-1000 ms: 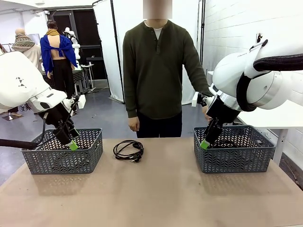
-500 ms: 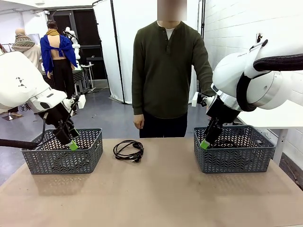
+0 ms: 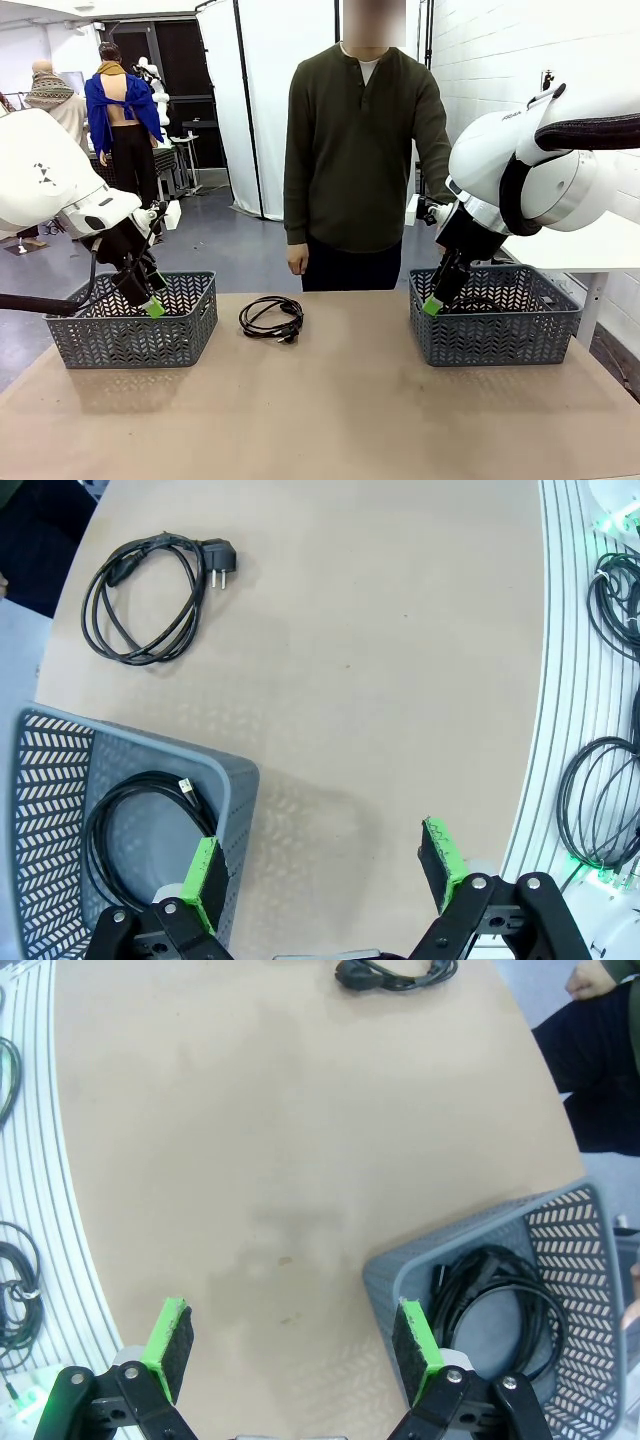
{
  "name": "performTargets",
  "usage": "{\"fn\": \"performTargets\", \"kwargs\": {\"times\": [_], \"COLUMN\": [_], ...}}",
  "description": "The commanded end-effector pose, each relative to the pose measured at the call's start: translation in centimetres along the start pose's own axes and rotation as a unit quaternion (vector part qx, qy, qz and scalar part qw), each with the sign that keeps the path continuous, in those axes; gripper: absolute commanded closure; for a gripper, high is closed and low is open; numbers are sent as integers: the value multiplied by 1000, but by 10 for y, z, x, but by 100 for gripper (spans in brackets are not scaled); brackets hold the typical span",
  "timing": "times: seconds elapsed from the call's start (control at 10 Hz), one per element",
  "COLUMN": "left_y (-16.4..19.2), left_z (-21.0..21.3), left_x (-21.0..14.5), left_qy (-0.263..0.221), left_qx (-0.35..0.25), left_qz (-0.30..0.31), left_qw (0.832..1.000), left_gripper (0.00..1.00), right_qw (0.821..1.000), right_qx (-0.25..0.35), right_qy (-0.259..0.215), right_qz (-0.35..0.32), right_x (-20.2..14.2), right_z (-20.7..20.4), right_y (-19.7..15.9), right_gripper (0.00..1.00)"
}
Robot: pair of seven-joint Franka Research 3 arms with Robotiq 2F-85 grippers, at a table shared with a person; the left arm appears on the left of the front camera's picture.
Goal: Organize the cables according to human instructions.
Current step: Pick up a bundle of cables and place it in the basket indicated by the human.
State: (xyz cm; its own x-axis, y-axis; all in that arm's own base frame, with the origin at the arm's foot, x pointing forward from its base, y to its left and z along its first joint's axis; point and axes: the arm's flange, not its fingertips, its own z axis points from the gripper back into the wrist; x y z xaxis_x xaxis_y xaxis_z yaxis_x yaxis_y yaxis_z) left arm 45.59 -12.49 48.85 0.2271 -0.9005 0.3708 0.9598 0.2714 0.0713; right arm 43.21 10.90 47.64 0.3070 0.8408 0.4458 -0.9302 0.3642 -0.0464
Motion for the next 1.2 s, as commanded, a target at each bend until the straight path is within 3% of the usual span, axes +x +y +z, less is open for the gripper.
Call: {"fn": "performTargets", "kwargs": {"times": [0.0, 0.4, 1.1], "left_y": [0, 0, 0], "left_z": [2, 2, 2], "left_x": [0, 0, 0], "left_qy": [0, 0, 0], "left_qx": [2, 2, 2], "left_qz": [2, 2, 2], "left_qw": [1000, 1000, 1000], "left_gripper": [0, 0, 0], "right_qw": [1000, 1000, 992], "right_qx": [-1, 0, 17], "right_qy": [6, 0, 13], "right_qz": [0, 0, -124], "right_x": [2, 0, 129], "right_z": [1, 0, -32], "right_y": [-3, 0, -19], "right_gripper": [0, 0, 0]}}
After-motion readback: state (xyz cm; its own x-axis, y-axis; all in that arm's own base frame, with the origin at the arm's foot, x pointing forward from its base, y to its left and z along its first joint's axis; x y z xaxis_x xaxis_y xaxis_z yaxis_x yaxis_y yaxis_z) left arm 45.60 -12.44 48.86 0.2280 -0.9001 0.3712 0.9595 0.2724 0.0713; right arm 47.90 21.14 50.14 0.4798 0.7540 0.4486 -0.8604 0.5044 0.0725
